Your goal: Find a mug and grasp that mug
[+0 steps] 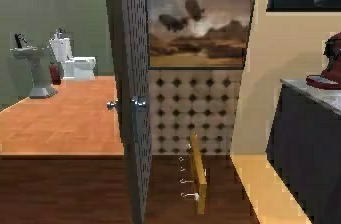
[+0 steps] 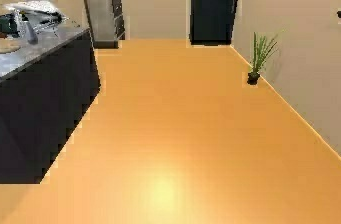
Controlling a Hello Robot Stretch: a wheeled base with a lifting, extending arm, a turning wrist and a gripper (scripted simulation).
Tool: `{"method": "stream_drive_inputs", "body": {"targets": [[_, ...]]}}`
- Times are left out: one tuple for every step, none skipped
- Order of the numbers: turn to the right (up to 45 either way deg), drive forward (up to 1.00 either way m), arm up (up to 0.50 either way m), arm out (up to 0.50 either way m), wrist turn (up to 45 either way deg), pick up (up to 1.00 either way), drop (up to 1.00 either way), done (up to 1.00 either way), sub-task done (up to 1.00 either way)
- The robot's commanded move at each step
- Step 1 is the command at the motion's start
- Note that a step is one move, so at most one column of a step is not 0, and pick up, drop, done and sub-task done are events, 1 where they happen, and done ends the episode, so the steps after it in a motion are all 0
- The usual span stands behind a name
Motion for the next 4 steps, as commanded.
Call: {"method": "stream_drive_inputs", "body": {"targets": [[-45.0, 0.00, 0.00, 0.00, 0.0, 0.00, 0.00, 0.00, 0.00], [-12.0, 0.00, 0.00, 0.00, 0.0, 0.00, 0.00, 0.00, 0.00], [0.0, 0.75, 0.00, 0.00, 0.0, 0.00, 0.00, 0.00, 0.00], [36.0, 0.00, 0.00, 0.00, 0.0, 0.00, 0.00, 0.00, 0.00]]}}
